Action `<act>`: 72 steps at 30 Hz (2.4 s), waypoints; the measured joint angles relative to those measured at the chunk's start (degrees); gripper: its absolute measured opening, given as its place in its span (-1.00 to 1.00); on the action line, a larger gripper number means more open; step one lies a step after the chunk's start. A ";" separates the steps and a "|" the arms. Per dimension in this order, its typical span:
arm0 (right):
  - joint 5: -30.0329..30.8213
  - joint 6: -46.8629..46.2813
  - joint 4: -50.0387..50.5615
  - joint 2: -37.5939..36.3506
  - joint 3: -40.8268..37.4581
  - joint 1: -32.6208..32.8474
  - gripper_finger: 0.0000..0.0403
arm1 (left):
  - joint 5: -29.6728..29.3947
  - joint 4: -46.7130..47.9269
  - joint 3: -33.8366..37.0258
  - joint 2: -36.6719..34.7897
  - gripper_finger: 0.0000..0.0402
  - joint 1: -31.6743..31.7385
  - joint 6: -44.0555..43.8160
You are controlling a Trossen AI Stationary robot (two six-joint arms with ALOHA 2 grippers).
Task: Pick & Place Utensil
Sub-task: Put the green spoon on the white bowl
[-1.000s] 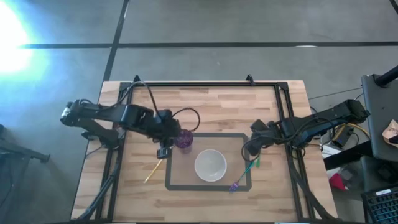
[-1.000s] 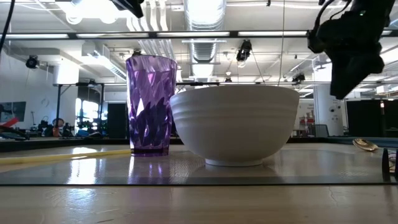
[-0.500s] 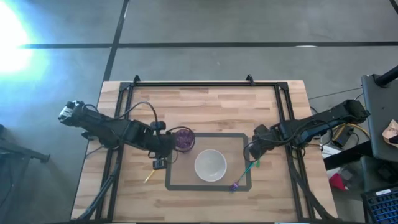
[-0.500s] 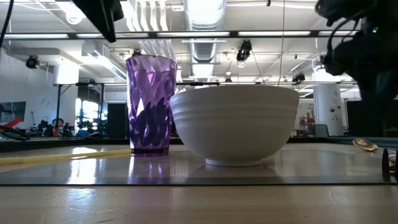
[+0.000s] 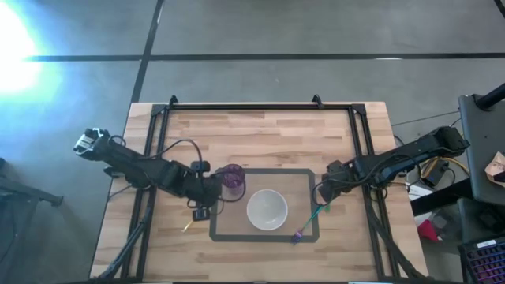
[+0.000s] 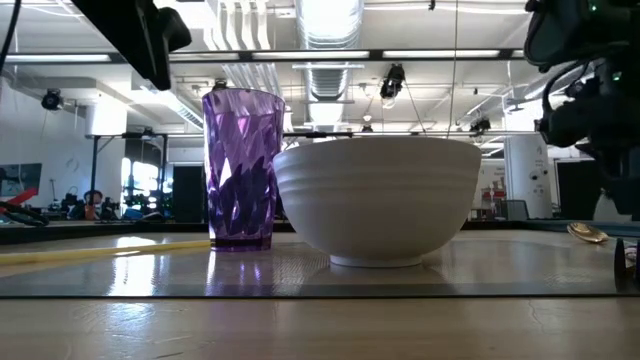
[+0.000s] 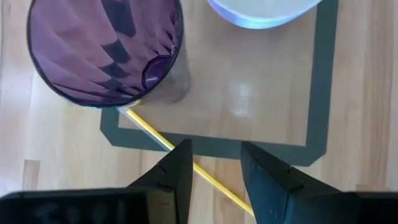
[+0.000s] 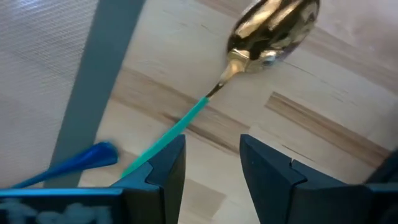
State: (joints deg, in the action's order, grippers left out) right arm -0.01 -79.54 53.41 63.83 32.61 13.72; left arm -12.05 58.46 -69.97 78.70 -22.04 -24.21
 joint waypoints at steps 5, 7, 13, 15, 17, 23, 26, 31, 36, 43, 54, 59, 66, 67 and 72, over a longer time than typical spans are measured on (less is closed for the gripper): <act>-0.54 -7.14 0.07 0.00 -1.09 -0.39 -0.28 | 0.13 -0.33 0.00 0.00 -0.37 -0.88 0.03; -0.50 -10.66 0.00 0.00 -1.19 -0.39 -0.29 | 0.15 -0.33 0.00 0.00 -0.37 -1.11 0.22; 0.07 -12.19 -2.50 0.00 -1.26 -0.39 -0.25 | 0.00 -0.31 -0.02 0.00 -0.37 -1.18 0.48; 0.41 -12.15 -4.61 0.02 -1.27 -0.39 -0.24 | 0.00 -0.31 -0.02 0.00 -0.37 -1.18 0.46; 1.78 -11.80 -6.46 0.08 -1.34 -0.39 -0.24 | 0.00 -0.31 -0.02 0.00 -0.37 -1.18 0.46; 4.01 -11.79 -6.65 0.09 -2.06 -0.37 -0.29 | -0.02 -0.25 -0.02 0.00 -0.37 -1.16 0.93; 4.70 -12.45 -6.74 0.09 -2.78 -0.39 -0.32 | -0.03 -0.25 -0.02 0.00 -0.37 -1.16 1.66; 4.74 -13.50 -8.15 0.11 -4.61 -0.39 -0.37 | -0.04 -0.25 -0.02 0.00 -0.37 -1.16 1.66; 7.91 -13.52 -9.27 0.13 -5.85 -0.42 -0.40 | -0.04 -0.25 -0.02 0.00 -0.37 -1.16 1.64; 8.13 -14.17 -9.44 0.13 -5.86 -0.42 -0.41 | -0.04 -0.30 -0.02 0.00 -0.37 -1.16 1.13; 8.09 -15.11 -10.28 0.13 -7.98 -0.42 -0.48 | -0.07 -0.38 0.00 0.00 -0.37 -1.16 1.64; 7.89 -15.86 -10.78 0.02 -8.54 -0.39 -0.51 | -0.07 -0.39 0.02 0.00 -0.37 -1.16 1.64; 7.72 -14.91 -10.29 0.02 -8.61 -0.39 -0.62 | -0.07 -0.38 0.04 0.00 -0.37 -1.16 1.04; 7.69 -14.71 -10.22 0.03 -8.62 -0.39 -0.64 | -0.07 -0.38 0.04 0.00 -0.37 -1.16 0.91; 7.63 -14.32 -9.63 0.04 -8.64 -0.39 -0.76 | -0.07 -0.38 0.04 0.00 -0.37 -1.16 0.57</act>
State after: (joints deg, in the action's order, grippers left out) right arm 7.62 -93.86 43.78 63.88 23.97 13.32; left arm -12.12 58.08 -69.93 78.70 -23.20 -23.64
